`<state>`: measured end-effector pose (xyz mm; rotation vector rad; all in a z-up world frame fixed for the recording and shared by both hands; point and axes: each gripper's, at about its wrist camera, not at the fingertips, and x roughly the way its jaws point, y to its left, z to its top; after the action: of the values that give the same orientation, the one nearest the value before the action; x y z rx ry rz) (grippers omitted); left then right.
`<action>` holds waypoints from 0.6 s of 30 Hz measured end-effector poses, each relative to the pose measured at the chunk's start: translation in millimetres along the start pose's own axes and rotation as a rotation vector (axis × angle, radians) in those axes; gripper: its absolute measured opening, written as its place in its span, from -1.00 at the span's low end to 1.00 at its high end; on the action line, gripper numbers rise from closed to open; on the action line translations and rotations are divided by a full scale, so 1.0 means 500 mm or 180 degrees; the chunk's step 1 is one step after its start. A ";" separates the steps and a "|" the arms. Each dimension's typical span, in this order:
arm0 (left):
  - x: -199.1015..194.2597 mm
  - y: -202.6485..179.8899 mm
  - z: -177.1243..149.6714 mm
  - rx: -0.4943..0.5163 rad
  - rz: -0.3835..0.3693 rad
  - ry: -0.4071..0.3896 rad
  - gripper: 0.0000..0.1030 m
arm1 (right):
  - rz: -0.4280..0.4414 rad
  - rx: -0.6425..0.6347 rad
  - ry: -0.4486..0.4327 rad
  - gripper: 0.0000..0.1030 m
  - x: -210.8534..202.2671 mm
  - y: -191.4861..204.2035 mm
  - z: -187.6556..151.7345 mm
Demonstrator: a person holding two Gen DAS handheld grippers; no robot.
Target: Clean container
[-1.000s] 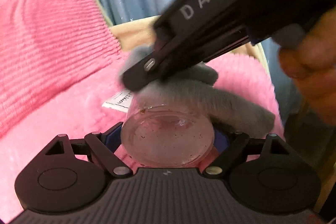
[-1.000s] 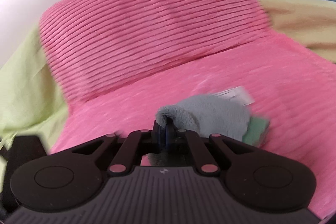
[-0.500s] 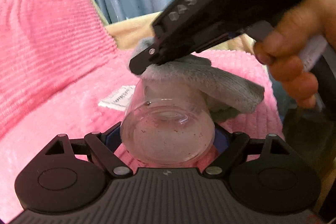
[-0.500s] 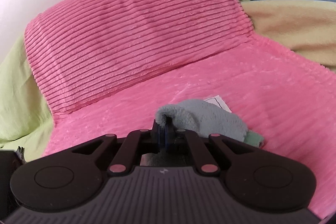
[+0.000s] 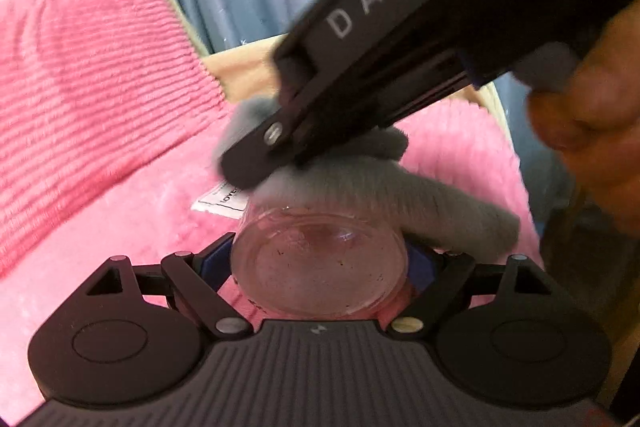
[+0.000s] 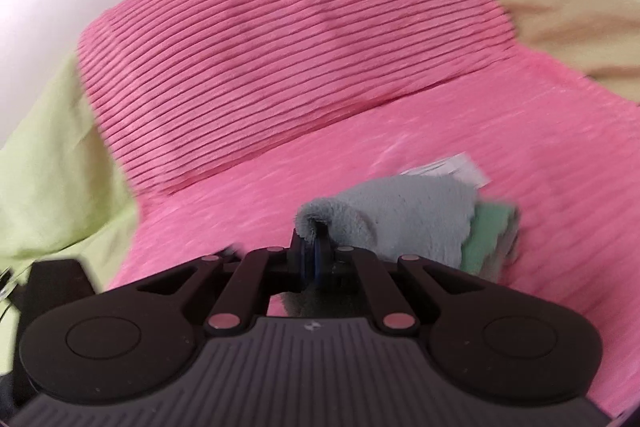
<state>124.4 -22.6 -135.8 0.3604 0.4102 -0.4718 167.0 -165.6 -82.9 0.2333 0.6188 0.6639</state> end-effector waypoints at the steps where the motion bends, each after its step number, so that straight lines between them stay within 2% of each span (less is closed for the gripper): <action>1: 0.000 -0.001 -0.001 0.0024 0.0005 0.0001 0.66 | -0.0008 -0.0006 -0.0002 -0.98 0.001 0.000 0.000; 4: 0.000 -0.006 -0.001 0.0084 0.0019 -0.0004 0.66 | -0.0049 -0.0020 -0.0017 -0.98 0.002 -0.001 0.001; 6: 0.003 -0.005 -0.002 0.0090 0.0014 -0.0006 0.66 | -0.0227 0.0054 -0.0110 -0.98 0.004 -0.025 0.015; 8: 0.003 0.000 -0.004 0.0045 -0.0015 -0.0020 0.66 | -0.0258 0.0099 -0.0133 -0.98 0.005 -0.034 0.018; 18: 0.005 0.052 -0.010 -0.0677 -0.0381 0.0008 0.67 | -0.0245 0.0088 -0.0125 -0.98 0.001 -0.029 0.018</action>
<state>137.9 0.1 -135.0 0.1312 0.4815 -0.5388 179.9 -176.4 -81.6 0.2464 0.5966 0.5757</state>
